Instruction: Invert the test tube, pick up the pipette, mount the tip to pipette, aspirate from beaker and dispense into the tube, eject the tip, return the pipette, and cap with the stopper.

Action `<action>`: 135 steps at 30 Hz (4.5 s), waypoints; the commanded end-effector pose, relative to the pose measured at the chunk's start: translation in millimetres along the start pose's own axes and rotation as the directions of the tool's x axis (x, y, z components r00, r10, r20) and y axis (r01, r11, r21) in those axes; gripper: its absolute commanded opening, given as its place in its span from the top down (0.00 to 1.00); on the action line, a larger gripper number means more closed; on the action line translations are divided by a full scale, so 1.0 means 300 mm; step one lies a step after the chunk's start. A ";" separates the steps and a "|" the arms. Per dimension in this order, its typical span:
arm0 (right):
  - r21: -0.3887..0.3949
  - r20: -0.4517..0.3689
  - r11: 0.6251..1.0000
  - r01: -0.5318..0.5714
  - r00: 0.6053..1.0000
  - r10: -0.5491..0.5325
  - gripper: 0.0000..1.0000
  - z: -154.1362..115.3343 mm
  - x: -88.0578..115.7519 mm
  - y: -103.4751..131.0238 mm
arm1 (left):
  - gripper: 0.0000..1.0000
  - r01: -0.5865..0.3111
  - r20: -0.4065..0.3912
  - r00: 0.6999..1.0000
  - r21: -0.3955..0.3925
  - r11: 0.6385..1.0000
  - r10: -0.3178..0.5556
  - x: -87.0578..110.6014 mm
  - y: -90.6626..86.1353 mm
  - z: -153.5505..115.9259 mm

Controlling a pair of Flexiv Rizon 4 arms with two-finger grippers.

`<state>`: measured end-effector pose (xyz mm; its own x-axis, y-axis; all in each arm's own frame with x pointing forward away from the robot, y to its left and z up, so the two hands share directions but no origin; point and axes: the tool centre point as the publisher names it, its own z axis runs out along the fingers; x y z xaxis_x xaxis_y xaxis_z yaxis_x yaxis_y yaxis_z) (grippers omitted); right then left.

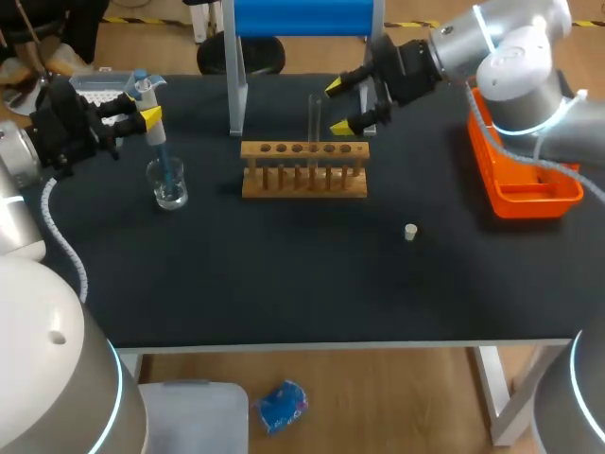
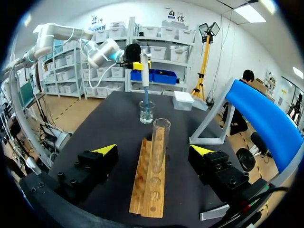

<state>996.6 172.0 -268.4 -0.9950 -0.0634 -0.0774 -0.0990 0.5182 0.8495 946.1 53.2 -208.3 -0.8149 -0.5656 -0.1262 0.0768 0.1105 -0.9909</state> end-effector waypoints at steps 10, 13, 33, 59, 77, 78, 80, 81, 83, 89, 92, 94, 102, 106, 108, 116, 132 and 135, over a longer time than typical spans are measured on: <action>0.012 -0.002 1.000 -0.002 1.000 0.002 0.00 -0.001 -0.001 0.012 | 1.00 -0.002 0.004 1.000 0.001 1.000 0.002 0.002 0.000 0.001; 0.012 -0.002 1.000 -0.002 1.000 0.002 0.00 -0.001 -0.001 0.012 | 1.00 -0.002 0.004 1.000 0.001 1.000 0.002 0.002 0.000 0.001; 0.012 -0.002 1.000 -0.002 1.000 0.002 0.00 -0.001 -0.001 0.012 | 1.00 0.003 0.021 1.000 -0.049 0.999 -0.002 0.025 -0.023 -0.011; 0.012 -0.002 1.000 -0.002 1.000 0.002 0.00 -0.001 -0.001 0.012 | 1.00 0.016 0.016 1.000 -0.028 0.999 -0.015 0.050 -0.122 -0.008; 0.012 -0.002 1.000 -0.002 1.000 0.002 0.00 -0.001 -0.001 0.012 | 1.00 0.001 0.021 1.000 -0.041 0.999 0.000 0.038 -0.187 -0.016; 0.012 -0.002 1.000 -0.002 1.000 0.002 0.00 -0.001 -0.001 0.012 | 1.00 0.000 0.021 1.000 -0.041 0.999 0.001 0.035 -0.202 -0.017; 0.012 -0.002 1.000 -0.002 1.000 0.002 0.00 -0.001 -0.001 0.012 | 1.00 -0.004 0.020 1.000 -0.048 0.999 0.005 0.031 -0.238 -0.020; 0.012 -0.002 1.000 -0.002 1.000 0.002 0.00 -0.001 -0.001 0.012 | 1.00 -0.007 0.020 1.000 -0.055 0.998 0.008 0.028 -0.256 -0.021; 0.012 -0.002 1.000 -0.002 1.000 0.002 0.00 -0.001 -0.001 0.012 | 1.00 0.022 0.008 1.000 -0.057 0.998 -0.022 0.024 -0.300 -0.023; 0.012 -0.002 1.000 -0.002 1.000 0.002 0.00 -0.001 -0.001 0.012 | 1.00 -0.022 0.002 1.000 -0.094 0.995 0.022 0.016 -0.446 -0.034; 0.012 -0.002 1.000 -0.002 1.000 0.002 0.00 -0.001 -0.001 0.012 | 1.00 -0.042 -0.013 0.999 -0.111 0.993 0.041 0.016 -0.526 -0.038; 0.012 -0.002 1.000 -0.002 1.000 0.002 0.00 -0.001 -0.001 0.012 | 1.00 -0.028 -0.031 0.999 -0.099 0.995 0.025 0.019 -0.577 -0.037; 0.012 -0.002 1.000 -0.002 1.000 0.002 0.00 -0.001 -0.001 0.012 | 1.00 -0.054 -0.101 0.994 -0.073 0.996 0.047 0.039 -0.769 -0.011; 0.012 -0.002 1.000 -0.002 1.000 0.002 0.00 -0.001 -0.001 0.012 | 1.00 -0.049 -0.161 0.986 -0.056 0.997 0.039 0.049 -0.847 0.004; 0.012 -0.002 1.000 -0.002 1.000 0.002 0.00 -0.001 -0.001 0.012 | 1.00 -0.068 -0.178 0.982 -0.066 0.996 0.056 0.058 -0.875 0.016; 0.012 -0.002 1.000 -0.002 1.000 0.002 0.00 -0.001 -0.001 0.012 | 1.00 -0.053 -0.277 0.960 -0.052 0.997 0.037 0.110 -0.935 0.112; 0.012 -0.002 1.000 -0.002 1.000 0.002 0.00 -0.001 -0.001 0.012 | 1.00 -0.078 -0.513 0.857 -0.026 0.997 0.054 0.313 -0.982 0.498; 0.012 -0.002 1.000 -0.002 1.000 0.002 0.00 -0.001 -0.001 0.012 | 1.00 -0.080 -0.544 0.837 -0.026 0.996 0.053 0.347 -0.975 0.554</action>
<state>996.4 173.7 -265.4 -0.9952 -0.0633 -0.0753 -0.0974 0.5281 0.8436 918.6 -143.3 63.2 -0.9843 -0.1005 -0.1448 0.1264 0.1704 -0.9772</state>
